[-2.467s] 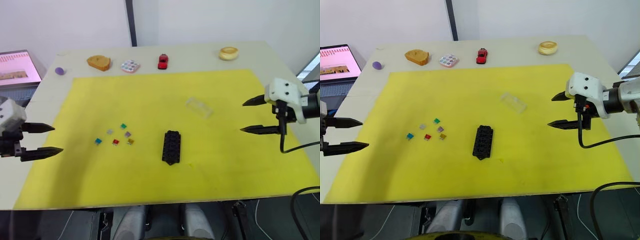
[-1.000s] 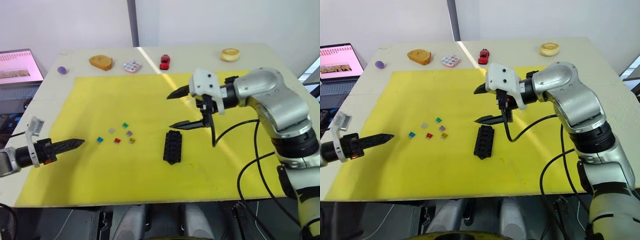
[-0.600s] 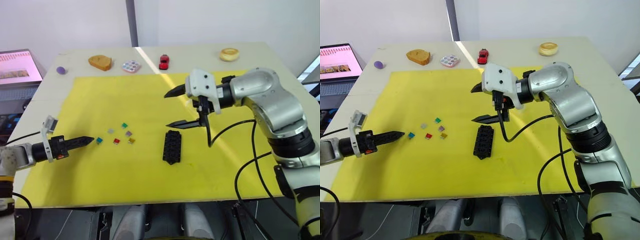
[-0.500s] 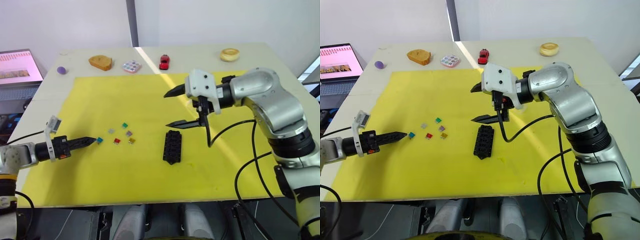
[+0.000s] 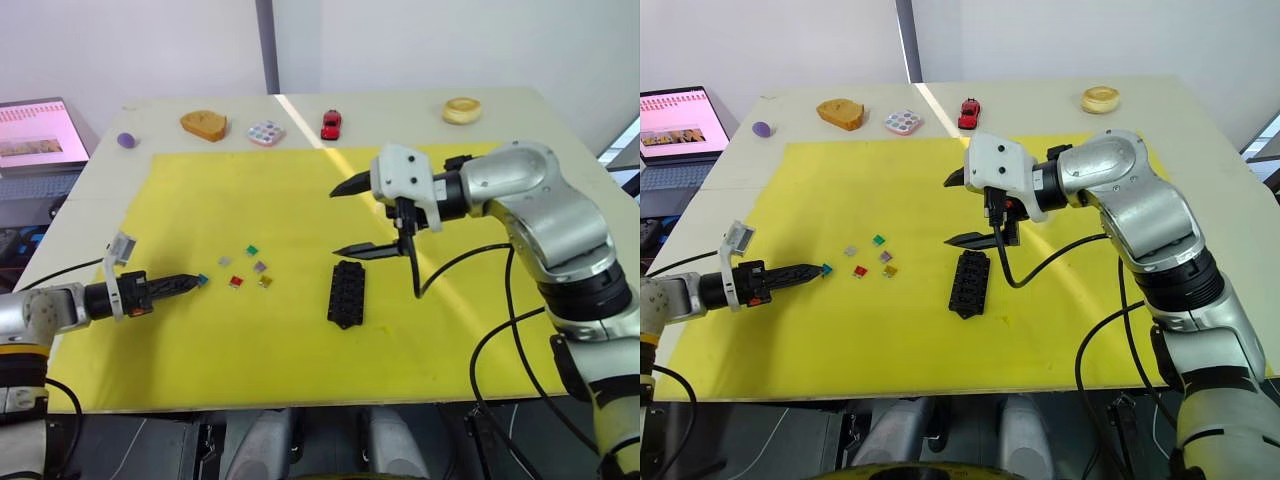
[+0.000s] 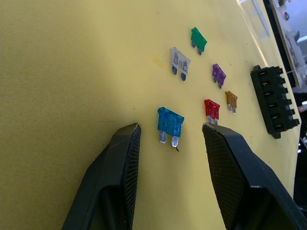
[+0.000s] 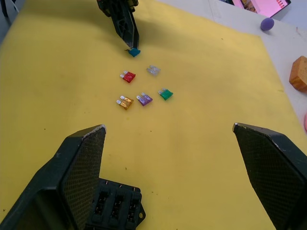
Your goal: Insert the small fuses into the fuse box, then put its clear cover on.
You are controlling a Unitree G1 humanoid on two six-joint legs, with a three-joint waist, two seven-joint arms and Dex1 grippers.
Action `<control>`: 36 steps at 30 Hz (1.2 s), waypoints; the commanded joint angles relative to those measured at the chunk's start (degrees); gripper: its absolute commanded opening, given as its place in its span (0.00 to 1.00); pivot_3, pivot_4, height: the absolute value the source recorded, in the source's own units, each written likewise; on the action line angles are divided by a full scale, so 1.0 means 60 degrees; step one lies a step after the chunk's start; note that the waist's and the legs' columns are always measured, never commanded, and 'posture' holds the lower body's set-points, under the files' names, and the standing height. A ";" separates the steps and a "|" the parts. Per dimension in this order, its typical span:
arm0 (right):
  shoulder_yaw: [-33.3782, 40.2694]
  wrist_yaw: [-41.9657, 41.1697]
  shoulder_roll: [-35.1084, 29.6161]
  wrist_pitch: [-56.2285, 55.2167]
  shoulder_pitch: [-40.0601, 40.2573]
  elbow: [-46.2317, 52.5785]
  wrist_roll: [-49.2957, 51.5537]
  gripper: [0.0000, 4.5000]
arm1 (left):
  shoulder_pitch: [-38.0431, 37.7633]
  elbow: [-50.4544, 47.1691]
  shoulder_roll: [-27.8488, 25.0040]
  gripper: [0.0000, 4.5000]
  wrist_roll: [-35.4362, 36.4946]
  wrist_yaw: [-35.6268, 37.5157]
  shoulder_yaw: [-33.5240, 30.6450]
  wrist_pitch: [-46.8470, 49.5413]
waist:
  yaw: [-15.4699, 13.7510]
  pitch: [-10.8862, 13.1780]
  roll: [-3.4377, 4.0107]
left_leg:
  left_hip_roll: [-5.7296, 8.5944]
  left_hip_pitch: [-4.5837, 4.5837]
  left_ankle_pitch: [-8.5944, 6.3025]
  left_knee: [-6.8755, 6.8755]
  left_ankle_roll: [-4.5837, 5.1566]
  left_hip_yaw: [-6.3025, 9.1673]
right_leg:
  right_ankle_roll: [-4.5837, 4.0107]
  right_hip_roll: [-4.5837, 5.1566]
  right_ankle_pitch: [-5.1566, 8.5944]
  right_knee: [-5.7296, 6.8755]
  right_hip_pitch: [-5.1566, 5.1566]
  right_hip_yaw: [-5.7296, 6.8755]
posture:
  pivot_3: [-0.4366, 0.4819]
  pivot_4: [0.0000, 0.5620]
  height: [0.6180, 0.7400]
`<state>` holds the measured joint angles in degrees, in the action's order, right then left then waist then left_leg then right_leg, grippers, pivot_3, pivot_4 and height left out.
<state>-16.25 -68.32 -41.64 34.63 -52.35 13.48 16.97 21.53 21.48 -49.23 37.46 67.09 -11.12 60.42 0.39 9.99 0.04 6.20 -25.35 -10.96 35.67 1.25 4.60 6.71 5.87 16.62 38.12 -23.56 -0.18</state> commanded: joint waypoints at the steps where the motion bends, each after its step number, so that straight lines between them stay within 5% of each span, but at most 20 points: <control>1: 0.0273 0.0106 -0.0089 -0.0065 -0.0115 0.0311 -0.0046 1.00 | -0.0001 -0.0052 0.0158 0.48 -0.0137 0.0124 0.0470 0.0093 | -0.0001 0.0000 0.0000 | 0.0000 0.0000 0.0000 0.0000 0.0000 0.0000 | 0.0000 0.0000 0.0000 0.0000 0.0000 0.0000 | 0.48 0.27 1.00; 5: 0.0273 0.0130 -0.0119 -0.0072 -0.0050 0.0315 -0.0037 1.00 | 0.0071 0.0004 0.0235 0.48 -0.0186 0.0096 0.0484 0.0127 | -0.0024 0.0000 0.0000 | 0.0001 0.0000 0.0000 0.0001 0.0000 0.0001 | 0.0000 0.0000 0.0000 -0.0001 0.0001 0.0000 | 0.48 0.27 1.00; 8: 0.0251 0.0105 -0.0145 -0.0078 -0.0047 0.0314 -0.0046 1.00 | 0.0145 0.0093 0.0263 0.31 -0.0232 0.0050 0.0461 0.0125 | -0.0066 0.0000 0.0000 | 0.0001 0.0000 0.0000 0.0003 0.0000 0.0001 | 0.0000 0.0000 0.0000 -0.0001 0.0001 0.0000 | 0.48 0.27 1.00; 24: 0.0197 0.0048 -0.0192 -0.0204 0.0035 0.0262 -0.0172 1.00 | 0.0248 0.0521 0.0195 0.31 -0.0272 0.0097 0.0196 0.0123 | -0.0107 0.0000 0.0000 | 0.0000 0.0000 -0.0002 0.0010 0.0003 0.0000 | 0.0001 -0.0001 0.0000 -0.0001 0.0000 0.0000 | 0.48 0.27 1.00; 28: 0.0173 0.0031 -0.0190 -0.0232 0.0075 0.0260 -0.0195 1.00 | 0.0248 0.0525 0.0215 0.03 -0.0230 0.0105 0.0144 0.0136 | -0.0103 0.0000 0.0000 | 0.0000 0.0000 -0.0002 0.0009 0.0003 0.0000 | 0.0001 -0.0001 0.0000 -0.0001 0.0000 -0.0001 | 0.48 0.27 1.00; 36: 0.0151 0.0002 -0.0214 -0.0350 0.0090 0.0174 -0.0275 1.00 | 0.0113 0.0425 0.0196 0.01 -0.0155 0.0203 0.0105 0.0120 | -0.0099 0.0000 0.0000 | -0.0001 0.0000 -0.0002 0.0009 0.0003 0.0000 | 0.0000 -0.0001 0.0000 -0.0002 0.0000 -0.0001 | 0.48 0.27 1.00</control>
<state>-16.25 -68.09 -42.37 33.63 -51.50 13.44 15.80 23.07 24.12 -48.02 36.67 68.45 -10.36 60.86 -0.21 9.99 0.04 6.19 -25.35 -10.97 35.72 1.27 4.60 6.71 5.86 16.62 38.11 -23.56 -0.19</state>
